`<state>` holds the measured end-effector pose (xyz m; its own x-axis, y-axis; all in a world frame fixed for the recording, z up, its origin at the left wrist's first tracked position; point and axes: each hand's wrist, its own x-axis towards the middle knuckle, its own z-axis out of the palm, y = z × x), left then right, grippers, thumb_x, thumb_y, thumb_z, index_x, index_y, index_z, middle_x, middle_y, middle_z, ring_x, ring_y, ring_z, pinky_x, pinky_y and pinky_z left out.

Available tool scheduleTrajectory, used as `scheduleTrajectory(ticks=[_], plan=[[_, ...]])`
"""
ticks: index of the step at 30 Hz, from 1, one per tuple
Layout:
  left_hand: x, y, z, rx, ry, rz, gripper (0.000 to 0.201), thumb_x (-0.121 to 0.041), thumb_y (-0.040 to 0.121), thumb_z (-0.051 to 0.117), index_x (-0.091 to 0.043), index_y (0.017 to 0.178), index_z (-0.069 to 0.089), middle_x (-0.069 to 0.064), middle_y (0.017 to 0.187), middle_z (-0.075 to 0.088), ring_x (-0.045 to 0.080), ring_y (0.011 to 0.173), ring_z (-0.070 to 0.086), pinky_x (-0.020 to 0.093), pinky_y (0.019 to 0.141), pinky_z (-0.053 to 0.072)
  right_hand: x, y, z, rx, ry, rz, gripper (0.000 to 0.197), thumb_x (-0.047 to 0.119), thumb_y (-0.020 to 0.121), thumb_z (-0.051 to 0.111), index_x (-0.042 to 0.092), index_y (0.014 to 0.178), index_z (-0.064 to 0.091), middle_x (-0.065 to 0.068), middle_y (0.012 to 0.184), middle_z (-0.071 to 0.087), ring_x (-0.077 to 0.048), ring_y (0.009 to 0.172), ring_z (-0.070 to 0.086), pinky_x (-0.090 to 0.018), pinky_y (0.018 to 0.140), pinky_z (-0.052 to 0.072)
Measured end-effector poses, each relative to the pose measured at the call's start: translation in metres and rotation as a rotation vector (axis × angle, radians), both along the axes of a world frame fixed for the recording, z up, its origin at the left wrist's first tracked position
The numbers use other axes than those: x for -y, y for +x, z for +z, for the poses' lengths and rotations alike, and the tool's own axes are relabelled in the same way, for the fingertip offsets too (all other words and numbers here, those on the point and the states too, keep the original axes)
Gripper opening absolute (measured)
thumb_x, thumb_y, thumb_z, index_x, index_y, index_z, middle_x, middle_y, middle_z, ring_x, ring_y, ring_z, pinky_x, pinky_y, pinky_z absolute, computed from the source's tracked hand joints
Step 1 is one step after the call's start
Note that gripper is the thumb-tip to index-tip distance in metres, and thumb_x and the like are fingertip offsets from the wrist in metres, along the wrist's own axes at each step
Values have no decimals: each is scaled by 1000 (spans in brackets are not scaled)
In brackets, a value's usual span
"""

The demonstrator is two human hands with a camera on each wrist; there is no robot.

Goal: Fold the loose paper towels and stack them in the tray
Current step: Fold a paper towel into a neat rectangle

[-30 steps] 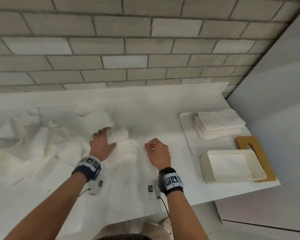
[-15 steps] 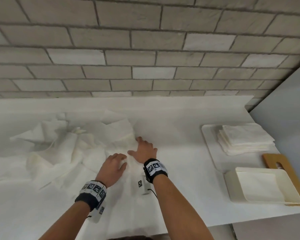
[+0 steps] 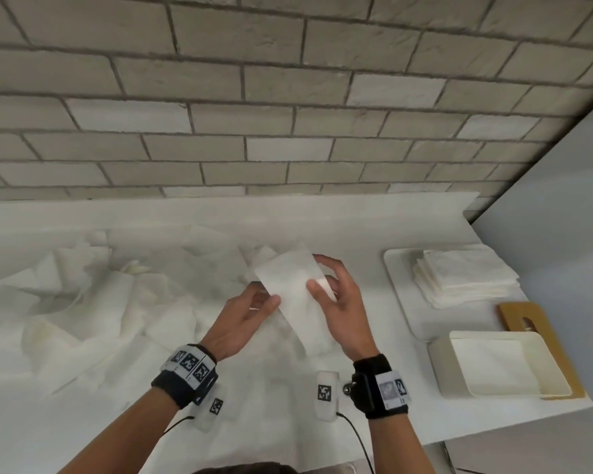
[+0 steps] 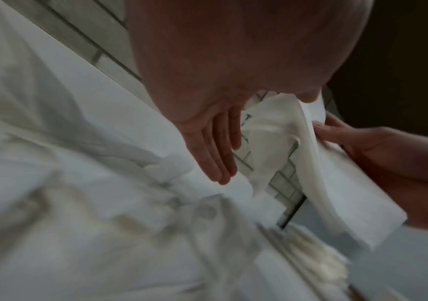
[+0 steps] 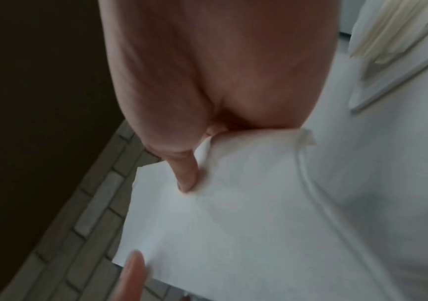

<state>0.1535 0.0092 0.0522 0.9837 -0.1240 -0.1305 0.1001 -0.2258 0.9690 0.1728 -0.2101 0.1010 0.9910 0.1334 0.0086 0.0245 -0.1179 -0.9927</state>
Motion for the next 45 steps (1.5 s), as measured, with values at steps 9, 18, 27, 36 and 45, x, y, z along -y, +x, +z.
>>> scheduleTrajectory(ticks=[9,18,27,36,45], plan=[[53,14,28,201,-311,50,64,-5,93,79,-25,146,50,8,115,70,24,106,69,43,90,60,36,-33,-32,6,44,-131,26,8,104,71,14,128,62,-5,121,74,-27,110,73,-44,86,60],[68,7,8,213,-110,-31,32,-18,94,81,-25,125,74,-9,128,73,17,125,66,40,108,52,37,-47,-44,-1,56,-181,45,16,101,77,25,142,59,0,132,73,-26,118,72,-49,93,62],[68,11,-1,157,-63,-5,21,-18,92,83,-23,111,78,-7,111,78,13,108,72,27,96,54,31,-39,-60,-30,82,-318,26,15,100,78,19,123,66,3,115,76,-18,106,74,-40,90,60],[45,18,-18,0,-56,-33,65,-63,88,75,2,92,74,7,89,71,21,87,66,54,96,57,44,-36,-62,56,48,-386,11,12,101,75,17,102,66,6,108,74,-18,106,73,-37,90,56],[65,20,24,109,-107,-16,41,-37,113,48,-9,98,74,0,89,74,19,82,66,43,77,58,44,-31,-27,66,210,-314,23,5,95,81,4,88,60,-4,131,76,-24,118,74,-39,100,58]])
